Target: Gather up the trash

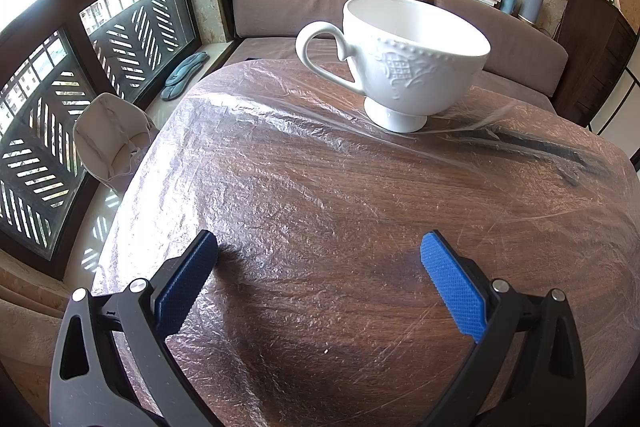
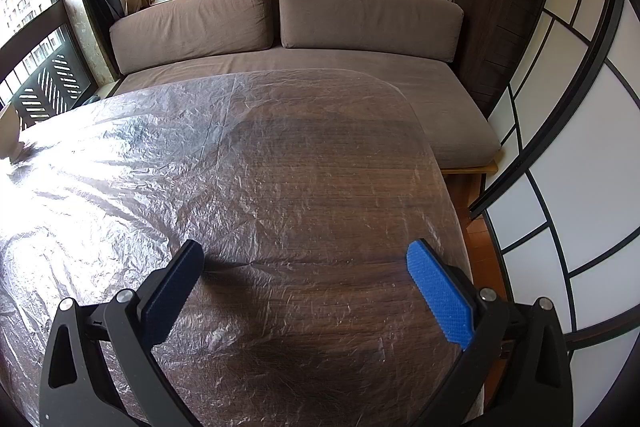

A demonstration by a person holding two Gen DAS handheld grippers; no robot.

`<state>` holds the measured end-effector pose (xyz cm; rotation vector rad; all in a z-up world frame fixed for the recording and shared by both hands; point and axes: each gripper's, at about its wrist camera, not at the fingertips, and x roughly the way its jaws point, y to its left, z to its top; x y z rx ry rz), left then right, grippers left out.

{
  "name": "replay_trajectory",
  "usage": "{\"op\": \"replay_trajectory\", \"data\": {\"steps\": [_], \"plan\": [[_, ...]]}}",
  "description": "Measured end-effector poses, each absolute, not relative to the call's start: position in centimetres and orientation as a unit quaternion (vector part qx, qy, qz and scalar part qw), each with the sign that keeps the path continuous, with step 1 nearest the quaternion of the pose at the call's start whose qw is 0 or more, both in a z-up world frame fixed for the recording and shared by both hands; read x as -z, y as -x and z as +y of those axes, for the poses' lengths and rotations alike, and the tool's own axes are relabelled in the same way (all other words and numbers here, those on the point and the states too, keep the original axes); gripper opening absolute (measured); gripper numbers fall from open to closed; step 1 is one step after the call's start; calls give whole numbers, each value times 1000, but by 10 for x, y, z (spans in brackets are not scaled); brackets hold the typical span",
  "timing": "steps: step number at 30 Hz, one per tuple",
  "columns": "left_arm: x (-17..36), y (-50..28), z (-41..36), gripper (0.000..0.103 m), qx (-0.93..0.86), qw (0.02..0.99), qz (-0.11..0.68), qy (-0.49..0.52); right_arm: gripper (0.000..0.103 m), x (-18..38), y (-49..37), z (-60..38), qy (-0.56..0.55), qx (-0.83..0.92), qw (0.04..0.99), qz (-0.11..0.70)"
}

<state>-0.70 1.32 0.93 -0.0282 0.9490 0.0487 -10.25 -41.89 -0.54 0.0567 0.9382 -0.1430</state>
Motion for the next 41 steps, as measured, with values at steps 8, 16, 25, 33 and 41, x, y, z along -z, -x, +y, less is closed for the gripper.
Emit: {"op": "replay_trajectory", "data": {"steps": [8, 16, 25, 33, 41], "plan": [[-9, 7, 13, 102, -23, 889, 457, 14, 99, 5, 102, -419, -27, 69, 889, 452], [-9, 7, 13, 102, -23, 889, 457, 14, 99, 5, 102, -419, -27, 69, 889, 452], [-9, 7, 13, 102, -23, 889, 457, 14, 99, 5, 103, -419, -27, 69, 889, 452], [-8, 4, 14, 102, -15, 889, 457, 11, 99, 5, 103, -419, -27, 69, 889, 452], [-8, 4, 13, 102, -15, 889, 457, 10, 99, 5, 103, -419, -27, 69, 889, 452]]}}
